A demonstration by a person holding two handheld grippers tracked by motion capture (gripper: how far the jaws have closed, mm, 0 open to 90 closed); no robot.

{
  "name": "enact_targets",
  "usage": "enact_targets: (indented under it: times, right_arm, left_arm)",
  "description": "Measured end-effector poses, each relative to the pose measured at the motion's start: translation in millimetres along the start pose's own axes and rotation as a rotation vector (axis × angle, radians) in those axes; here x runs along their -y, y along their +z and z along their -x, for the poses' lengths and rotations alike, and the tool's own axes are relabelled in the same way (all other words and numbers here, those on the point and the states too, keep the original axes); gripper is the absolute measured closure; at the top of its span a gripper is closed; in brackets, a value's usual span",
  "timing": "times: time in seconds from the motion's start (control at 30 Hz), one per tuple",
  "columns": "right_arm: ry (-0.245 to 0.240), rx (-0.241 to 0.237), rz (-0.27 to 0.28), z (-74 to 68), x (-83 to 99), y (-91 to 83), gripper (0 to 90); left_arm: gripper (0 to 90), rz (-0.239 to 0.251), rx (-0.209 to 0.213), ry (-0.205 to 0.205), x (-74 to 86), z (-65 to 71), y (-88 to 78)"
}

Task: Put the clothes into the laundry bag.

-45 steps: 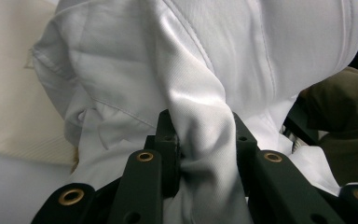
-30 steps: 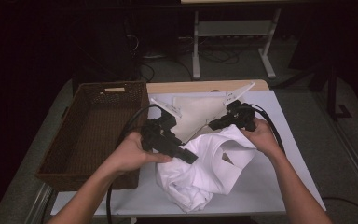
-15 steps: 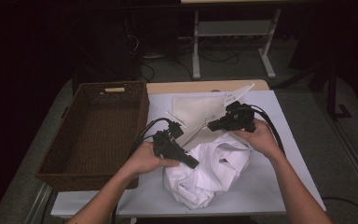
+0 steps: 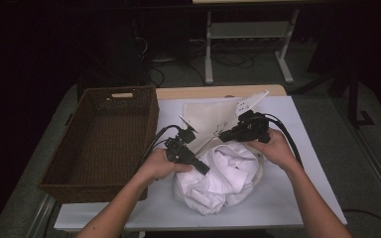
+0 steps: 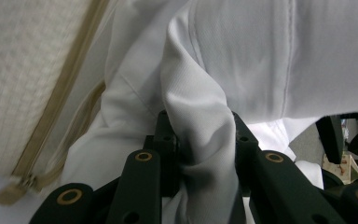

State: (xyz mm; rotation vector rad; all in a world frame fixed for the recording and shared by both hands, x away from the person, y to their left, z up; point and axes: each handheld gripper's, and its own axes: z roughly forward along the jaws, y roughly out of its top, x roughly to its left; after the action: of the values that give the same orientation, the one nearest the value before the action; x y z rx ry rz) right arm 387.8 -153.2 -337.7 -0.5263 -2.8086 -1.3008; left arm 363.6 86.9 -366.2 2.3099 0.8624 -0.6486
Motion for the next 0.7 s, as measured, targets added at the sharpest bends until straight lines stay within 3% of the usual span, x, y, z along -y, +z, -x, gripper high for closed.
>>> enact_targets:
  times: [0.1, 0.2, 0.3, 0.37, 0.57, 0.63, 0.7]
  right_arm:
    - [-0.001, -0.007, 0.001, -0.4, 0.3, 0.8, 86.9]
    - [-0.003, -0.015, 0.002, -1.6, 0.3, 1.3, 86.9]
    - [-0.010, -0.032, 0.000, -3.7, -0.3, 2.7, 86.9]
    - [-0.018, -0.034, -0.007, -7.1, -1.3, 3.7, 86.9]
    - [-0.032, -0.035, -0.007, -11.2, 1.2, 1.9, 86.9]
    - [-0.027, -0.040, 0.002, -11.6, 3.6, 0.7, 87.0]
    - [-0.023, -0.049, 0.013, -12.1, 5.9, -1.1, 87.0]
  left_arm:
    - [71.4, 0.008, 0.001, -0.016, -4.0, 1.2, -0.3]
    - [71.5, -0.001, 0.001, -0.058, -4.4, -5.7, 3.4]
    - [71.7, -0.023, -0.026, -0.131, -4.4, -14.6, 11.1]
    - [71.7, -0.008, -0.030, -0.174, -4.7, -20.9, 14.5]
    - [72.5, 0.090, 0.037, -0.205, -0.7, -30.1, 8.3]
    - [72.6, 0.130, 0.113, -0.194, 1.7, -33.1, 5.6]
    - [72.6, 0.125, 0.144, -0.213, 2.2, -35.7, 6.1]
